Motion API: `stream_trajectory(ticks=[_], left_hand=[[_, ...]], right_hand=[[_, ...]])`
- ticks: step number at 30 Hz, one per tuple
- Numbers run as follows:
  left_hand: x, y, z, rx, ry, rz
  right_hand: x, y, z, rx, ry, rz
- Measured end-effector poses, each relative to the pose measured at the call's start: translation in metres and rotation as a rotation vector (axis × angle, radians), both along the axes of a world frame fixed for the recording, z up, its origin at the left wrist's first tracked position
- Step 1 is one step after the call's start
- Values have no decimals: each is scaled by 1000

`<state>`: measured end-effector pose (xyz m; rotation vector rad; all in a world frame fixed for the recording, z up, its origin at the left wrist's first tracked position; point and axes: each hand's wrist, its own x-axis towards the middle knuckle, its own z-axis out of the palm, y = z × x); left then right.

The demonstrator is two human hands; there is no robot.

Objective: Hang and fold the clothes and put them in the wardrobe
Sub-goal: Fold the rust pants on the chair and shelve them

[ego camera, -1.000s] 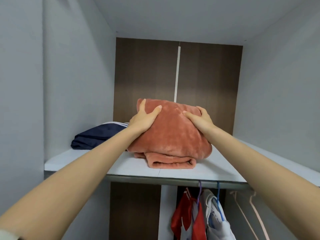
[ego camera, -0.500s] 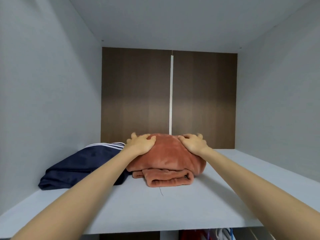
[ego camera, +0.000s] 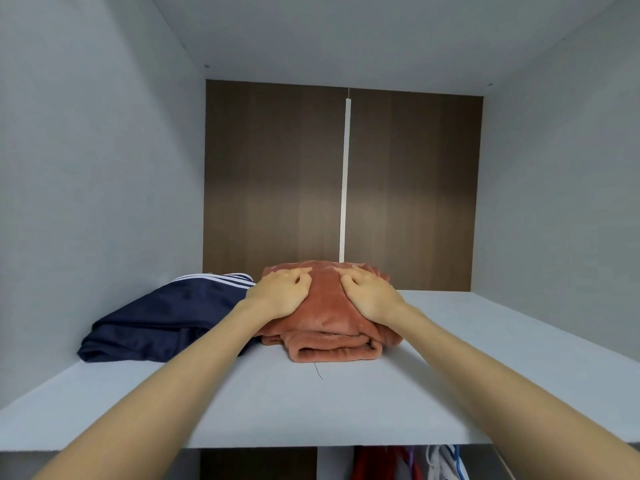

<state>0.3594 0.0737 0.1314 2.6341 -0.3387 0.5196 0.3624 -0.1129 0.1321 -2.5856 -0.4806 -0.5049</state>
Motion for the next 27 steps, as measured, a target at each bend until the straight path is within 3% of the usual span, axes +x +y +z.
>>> stream_trajectory(ticks=[6, 16, 27], left_hand=[[-27, -3, 10, -5, -34, 48], [-141, -31, 2, -4, -370, 86], [-284, -81, -46, -64, -504, 43]], right_hand=[[-31, -14, 7, -10, -70, -64], [-140, -59, 11, -115, -416, -132], [-265, -109, -50, 9, -461, -69]])
